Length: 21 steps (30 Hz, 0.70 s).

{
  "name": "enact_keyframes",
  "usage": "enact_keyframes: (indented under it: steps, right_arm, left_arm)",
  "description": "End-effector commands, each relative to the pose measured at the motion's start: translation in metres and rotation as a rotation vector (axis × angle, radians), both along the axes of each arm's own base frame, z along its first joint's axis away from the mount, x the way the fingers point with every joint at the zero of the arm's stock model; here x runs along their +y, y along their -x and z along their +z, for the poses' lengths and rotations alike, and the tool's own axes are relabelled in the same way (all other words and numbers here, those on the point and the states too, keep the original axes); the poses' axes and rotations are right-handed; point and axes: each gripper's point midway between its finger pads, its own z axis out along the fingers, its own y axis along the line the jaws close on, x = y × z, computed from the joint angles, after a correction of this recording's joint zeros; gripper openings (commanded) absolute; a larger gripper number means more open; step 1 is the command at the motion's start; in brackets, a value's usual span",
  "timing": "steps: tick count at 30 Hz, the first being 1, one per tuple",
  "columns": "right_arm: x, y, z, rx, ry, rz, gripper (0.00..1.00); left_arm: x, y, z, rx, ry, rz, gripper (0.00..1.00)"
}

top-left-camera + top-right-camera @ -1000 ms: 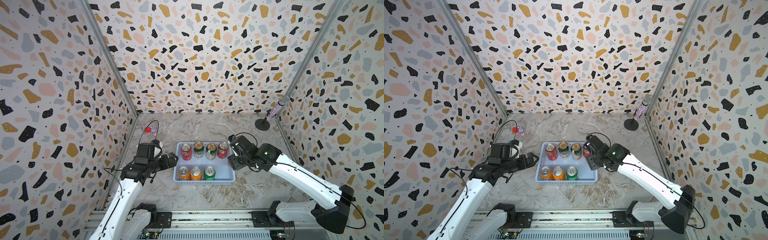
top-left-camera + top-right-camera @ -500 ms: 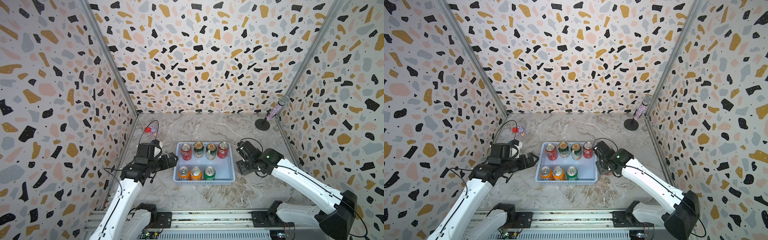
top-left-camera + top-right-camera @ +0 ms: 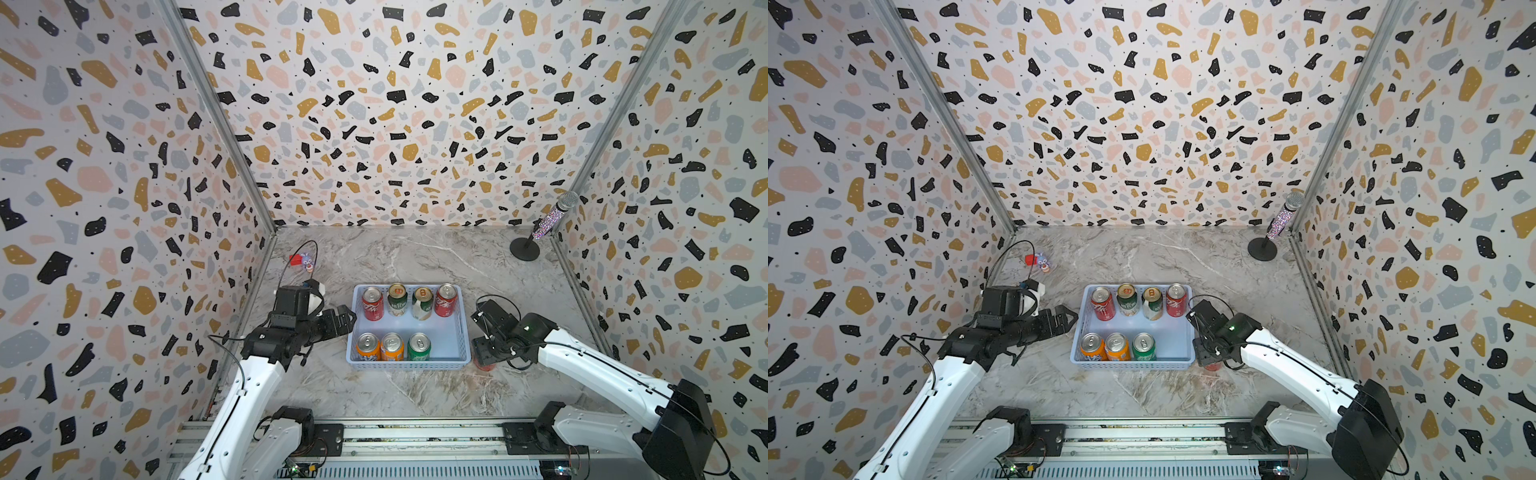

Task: Take out the drinks from the basket
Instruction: Place the drink at the center of the board.

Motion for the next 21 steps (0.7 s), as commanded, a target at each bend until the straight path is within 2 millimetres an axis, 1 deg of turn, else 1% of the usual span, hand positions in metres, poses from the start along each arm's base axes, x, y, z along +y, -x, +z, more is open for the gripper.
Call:
enact_keyframes:
  steps: [1,13,14,17,21]
  right_arm:
    - [0.009,-0.008,0.013,-0.061,-0.081,-0.034,0.34]
    - [0.016,-0.006,-0.005,-0.034,-0.122,-0.052,0.45]
    - [0.016,-0.005,-0.005,-0.031,-0.119,-0.053,0.47]
    - [0.014,-0.004,-0.005,-0.029,-0.113,-0.055,0.57]
    - [0.013,-0.005,0.002,-0.046,-0.123,-0.062,0.73]
  left_arm:
    - [-0.002,-0.003,-0.002,-0.016,0.000,-0.013,1.00]
    - [-0.002,-0.003,-0.001,-0.016,0.002,-0.012,1.00]
    - [-0.002,-0.003,-0.001,-0.017,0.002,-0.013,1.00]
    - [-0.002,-0.003,-0.002,-0.015,0.004,-0.013,1.00]
    - [-0.002,-0.003,-0.002,-0.013,0.004,-0.014,1.00]
